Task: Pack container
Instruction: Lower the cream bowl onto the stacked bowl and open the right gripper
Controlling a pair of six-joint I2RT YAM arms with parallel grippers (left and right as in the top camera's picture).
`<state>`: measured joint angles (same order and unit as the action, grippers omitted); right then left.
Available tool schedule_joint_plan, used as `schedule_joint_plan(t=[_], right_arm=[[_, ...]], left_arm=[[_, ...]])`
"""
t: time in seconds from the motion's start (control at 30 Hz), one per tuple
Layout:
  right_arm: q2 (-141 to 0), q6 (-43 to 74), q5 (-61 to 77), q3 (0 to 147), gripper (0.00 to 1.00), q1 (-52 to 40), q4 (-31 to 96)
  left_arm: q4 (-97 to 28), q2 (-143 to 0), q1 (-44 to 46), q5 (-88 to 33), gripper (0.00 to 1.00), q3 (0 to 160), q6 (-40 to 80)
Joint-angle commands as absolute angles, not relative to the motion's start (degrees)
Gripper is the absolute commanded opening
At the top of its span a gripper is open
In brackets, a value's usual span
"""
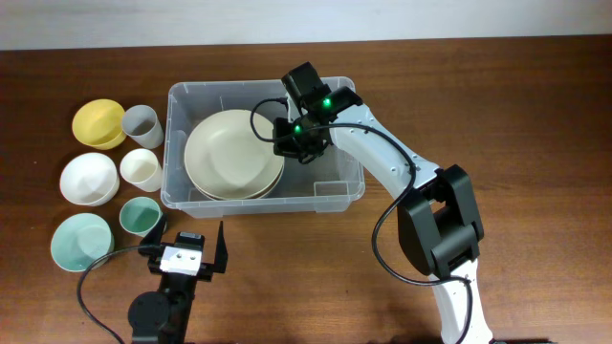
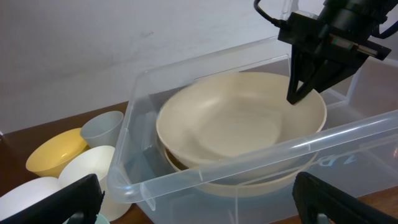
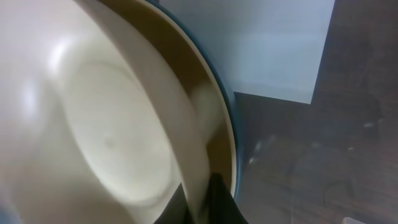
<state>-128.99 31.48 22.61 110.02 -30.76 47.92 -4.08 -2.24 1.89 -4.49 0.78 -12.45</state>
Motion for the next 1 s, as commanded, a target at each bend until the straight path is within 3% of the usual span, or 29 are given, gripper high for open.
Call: schedule_joint_plan(t=[0.0,0.07,0.13,0.27,0.57,0.7,0.77,0.8,0.97], right_arm=[[-128.97,31.99,23.97,109.91,0.17,-31.18,47.81],[-128.99,31.99,23.94,109.91,0.26,-31.18,47.75],[-128.97,31.94,23.73,109.91,0.43,-31.16,47.75],[-128.97,31.79,23.33,109.91,0.59,-31.16,47.77],[-127.04,27.77,15.29,112.4,0.6,-31.07,49.15],[-124.03,22.02,2.61,127.63,0.69,-30.98,60.34],[-123.13,21.65,-3.6,135.7,0.76,-30.2,66.15],[-122.67,21.65,-6.76,142.56,0.85,-28.99,70.43],[-122.43,21.65,-9.76,164.44,1.0,-21.93,84.23]], left_arm=[[-4.29,-1.98,1.58,-4.71,1.0,0.54,-12.73],[-4.29,-1.98,1.58,-4.71,1.0,0.54,-12.73],[-4.29,-1.98,1.58,-4.71,1.0,0.54,-12.73],[-4.29,-1.98,1.58,-4.71,1.0,0.54,-12.73],[-4.29,-1.98,1.58,-4.71,1.0,0.54,-12.73],[-4.29,-1.98,1.58,-4.71,1.0,0.54,-12.73],[-4.29,-1.98,1.58,-4.71,1.0,0.54,-12.73],[-4.29,-1.98,1.58,-4.71,1.0,0.54,-12.73],[-4.29,-1.98,1.58,-4.71,1.0,0.54,-12.73]])
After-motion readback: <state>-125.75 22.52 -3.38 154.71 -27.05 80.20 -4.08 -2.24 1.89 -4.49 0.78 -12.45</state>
